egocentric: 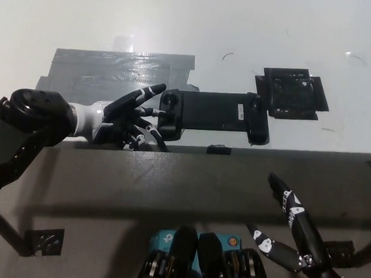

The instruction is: A controller is being placed at the center of the desk near the left hand and the robot uses its left hand's index finger to press a button at the left area of the controller

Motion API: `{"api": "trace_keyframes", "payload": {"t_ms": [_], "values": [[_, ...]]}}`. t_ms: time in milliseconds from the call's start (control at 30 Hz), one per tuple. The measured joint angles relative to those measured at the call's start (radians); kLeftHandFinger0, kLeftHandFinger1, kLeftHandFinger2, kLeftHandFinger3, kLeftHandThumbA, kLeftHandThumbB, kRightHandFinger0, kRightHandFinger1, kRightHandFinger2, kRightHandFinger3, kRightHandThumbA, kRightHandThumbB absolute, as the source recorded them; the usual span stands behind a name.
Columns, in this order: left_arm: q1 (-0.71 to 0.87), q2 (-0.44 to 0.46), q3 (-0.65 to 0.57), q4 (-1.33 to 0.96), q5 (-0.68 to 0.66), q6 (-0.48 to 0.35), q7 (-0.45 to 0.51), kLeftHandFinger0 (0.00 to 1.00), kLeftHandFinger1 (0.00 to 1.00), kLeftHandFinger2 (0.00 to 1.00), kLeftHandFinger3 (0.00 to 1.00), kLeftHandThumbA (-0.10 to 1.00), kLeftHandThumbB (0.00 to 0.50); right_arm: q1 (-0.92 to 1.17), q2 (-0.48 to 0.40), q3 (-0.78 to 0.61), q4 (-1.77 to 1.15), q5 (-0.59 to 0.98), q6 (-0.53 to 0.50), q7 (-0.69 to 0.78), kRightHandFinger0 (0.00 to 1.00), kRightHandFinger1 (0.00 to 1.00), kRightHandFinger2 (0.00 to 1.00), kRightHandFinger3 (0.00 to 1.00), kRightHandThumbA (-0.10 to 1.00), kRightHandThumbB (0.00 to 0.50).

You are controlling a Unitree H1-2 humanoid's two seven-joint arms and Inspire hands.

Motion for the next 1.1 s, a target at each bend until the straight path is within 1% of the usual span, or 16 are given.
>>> {"api": "trace_keyframes", "payload": {"t_ms": [67, 167, 200, 267, 333, 433, 533, 600, 633, 767, 833, 900, 967, 1033, 1067, 1100], "values": [[-0.001, 0.0, 0.0, 0.001, 0.0, 0.0, 0.0, 0.0, 0.17, 0.52, 1.0, 1.0, 0.412, -0.001, 0.0, 0.0, 0.0, 0.0, 0.0, 0.0, 1.0, 1.0, 1.0, 1.0, 0.66, 0.236], [-0.003, 0.0, -0.001, 0.006, -0.006, 0.0, 0.002, 0.0, 0.06, 0.42, 1.0, 1.0, 0.421, -0.002, 0.0, 0.0, 0.0, 0.0, 0.0, 0.0, 1.0, 1.0, 1.0, 1.0, 0.66, 0.24], [-0.004, 0.0, -0.001, 0.008, -0.008, 0.0, 0.002, 0.0, 0.06, 0.42, 1.0, 1.0, 0.421, -0.002, 0.0, 0.0, 0.0, 0.0, 0.0, 0.0, 1.0, 1.0, 1.0, 1.0, 0.66, 0.239], [-0.008, 0.0, -0.002, 0.014, -0.012, 0.0, 0.002, 0.0, 0.01, 0.37, 1.0, 1.0, 0.421, -0.002, 0.0, -0.001, 0.0, 0.0, 0.0, 0.0, 1.0, 1.0, 1.0, 1.0, 0.65, 0.236], [-0.015, 0.0, -0.001, 0.022, -0.012, 0.0, 0.002, 0.0, 0.01, 0.37, 1.0, 1.0, 0.435, -0.003, 0.0, -0.001, 0.0, 0.0, 0.0, 0.0, 1.0, 1.0, 1.0, 1.0, 0.65, 0.235], [-0.024, 0.0, 0.003, 0.028, -0.011, 0.0, 0.002, 0.0, 0.0, 0.35, 1.0, 1.0, 0.431, -0.003, 0.0, -0.001, 0.0, 0.0, 0.0, 0.0, 1.0, 1.0, 1.0, 1.0, 0.65, 0.236], [-0.028, 0.0, 0.004, 0.031, -0.012, 0.0, 0.002, 0.0, 0.0, 0.31, 1.0, 1.0, 0.43, -0.003, 0.0, -0.002, 0.0, 0.001, 0.0, 0.0, 1.0, 1.0, 1.0, 1.0, 0.65, 0.235], [-0.031, 0.0, 0.005, 0.034, -0.012, 0.0, 0.002, 0.0, 0.0, 0.25, 1.0, 1.0, 0.432, -0.003, 0.001, -0.002, 0.0, 0.001, 0.0, 0.0, 1.0, 1.0, 1.0, 1.0, 0.65, 0.236], [-0.032, 0.0, 0.007, 0.035, -0.012, 0.0, 0.002, 0.0, 0.0, 0.24, 1.0, 1.0, 0.435, -0.003, 0.001, -0.002, 0.0, 0.001, 0.0, 0.0, 1.0, 1.0, 1.0, 1.0, 0.65, 0.234], [-0.032, 0.0, 0.008, 0.036, -0.011, 0.0, 0.002, 0.0, 0.01, 0.29, 1.0, 1.0, 0.44, -0.003, 0.001, -0.002, 0.0, 0.0, 0.0, 0.0, 1.0, 1.0, 1.0, 1.0, 0.65, 0.234], [-0.032, 0.0, 0.008, 0.038, -0.009, 0.0, 0.002, 0.0, 0.03, 0.33, 1.0, 1.0, 0.44, -0.003, 0.001, -0.002, 0.0, 0.0, 0.0, 0.0, 1.0, 1.0, 1.0, 1.0, 0.65, 0.232], [-0.032, 0.0, 0.008, 0.042, -0.009, 0.0, 0.002, 0.0, 0.04, 0.34, 1.0, 1.0, 0.433, -0.003, 0.001, -0.002, 0.0, 0.001, 0.0, 0.0, 1.0, 1.0, 1.0, 1.0, 0.64, 0.232], [-0.032, 0.0, 0.008, 0.045, -0.009, 0.0, 0.002, 0.0, 0.09, 0.38, 1.0, 1.0, 0.443, -0.003, 0.002, -0.002, 0.0, 0.001, 0.0, 0.0, 1.0, 1.0, 1.0, 1.0, 0.64, 0.231], [-0.032, 0.0, 0.008, 0.046, -0.007, 0.0, 0.002, 0.0, 0.09, 0.38, 1.0, 1.0, 0.438, -0.004, 0.002, -0.002, 0.0, 0.001, 0.0, 0.0, 1.0, 1.0, 1.0, 1.0, 0.65, 0.23], [-0.032, 0.0, 0.008, 0.046, -0.006, 0.0, 0.002, 0.0, 0.13, 0.41, 1.0, 1.0, 0.436, -0.004, 0.002, -0.002, 0.0, 0.001, 0.0, 0.0, 1.0, 1.0, 1.0, 1.0, 0.65, 0.228], [-0.031, 0.0, 0.008, 0.047, -0.006, 0.0, 0.002, 0.0, 0.14, 0.42, 1.0, 1.0, 0.445, -0.004, 0.002, -0.002, 0.0, 0.001, 0.0, 0.0, 1.0, 1.0, 1.0, 1.0, 0.65, 0.224]]}}
